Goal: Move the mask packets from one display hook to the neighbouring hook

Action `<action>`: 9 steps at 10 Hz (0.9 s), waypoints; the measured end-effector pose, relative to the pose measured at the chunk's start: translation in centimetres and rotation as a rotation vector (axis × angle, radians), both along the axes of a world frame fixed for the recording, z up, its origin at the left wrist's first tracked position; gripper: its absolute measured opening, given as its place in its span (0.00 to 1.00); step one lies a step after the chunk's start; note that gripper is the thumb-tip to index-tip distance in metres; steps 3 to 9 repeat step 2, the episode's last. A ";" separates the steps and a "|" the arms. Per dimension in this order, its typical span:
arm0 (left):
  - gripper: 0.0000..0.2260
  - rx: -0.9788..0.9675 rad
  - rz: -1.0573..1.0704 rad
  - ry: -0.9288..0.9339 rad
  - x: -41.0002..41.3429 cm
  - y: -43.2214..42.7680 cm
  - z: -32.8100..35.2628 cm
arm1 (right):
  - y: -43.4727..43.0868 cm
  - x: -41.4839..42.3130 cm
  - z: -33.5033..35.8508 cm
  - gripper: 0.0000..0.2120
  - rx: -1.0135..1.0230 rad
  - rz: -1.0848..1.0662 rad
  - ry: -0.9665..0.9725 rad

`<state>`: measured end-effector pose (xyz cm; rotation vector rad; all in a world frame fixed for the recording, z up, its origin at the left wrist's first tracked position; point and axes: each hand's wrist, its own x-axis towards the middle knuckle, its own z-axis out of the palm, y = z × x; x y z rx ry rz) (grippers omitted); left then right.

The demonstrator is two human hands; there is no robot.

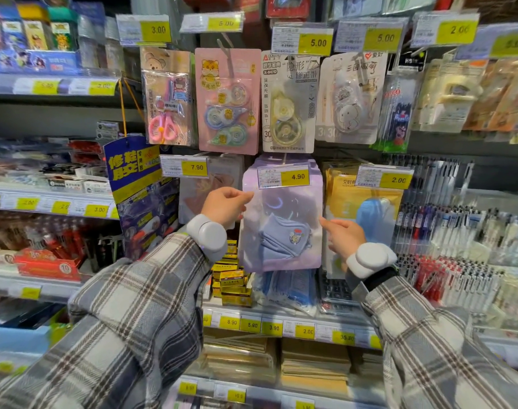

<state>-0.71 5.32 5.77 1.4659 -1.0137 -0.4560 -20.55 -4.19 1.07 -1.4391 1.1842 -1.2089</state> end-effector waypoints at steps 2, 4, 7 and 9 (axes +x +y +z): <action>0.08 0.010 -0.081 -0.041 -1.2 2.4 0.1 | 3.2 -0.7 1.9 0.06 0.042 0.160 -0.084; 0.08 0.010 -0.081 -0.041 -1.2 2.4 0.1 | 3.2 -0.7 1.9 0.06 0.042 0.160 -0.084; 0.08 0.010 -0.081 -0.041 -1.2 2.4 0.1 | 3.2 -0.7 1.9 0.06 0.042 0.160 -0.084; 0.08 0.010 -0.081 -0.041 -1.2 2.4 0.1 | 3.2 -0.7 1.9 0.06 0.042 0.160 -0.084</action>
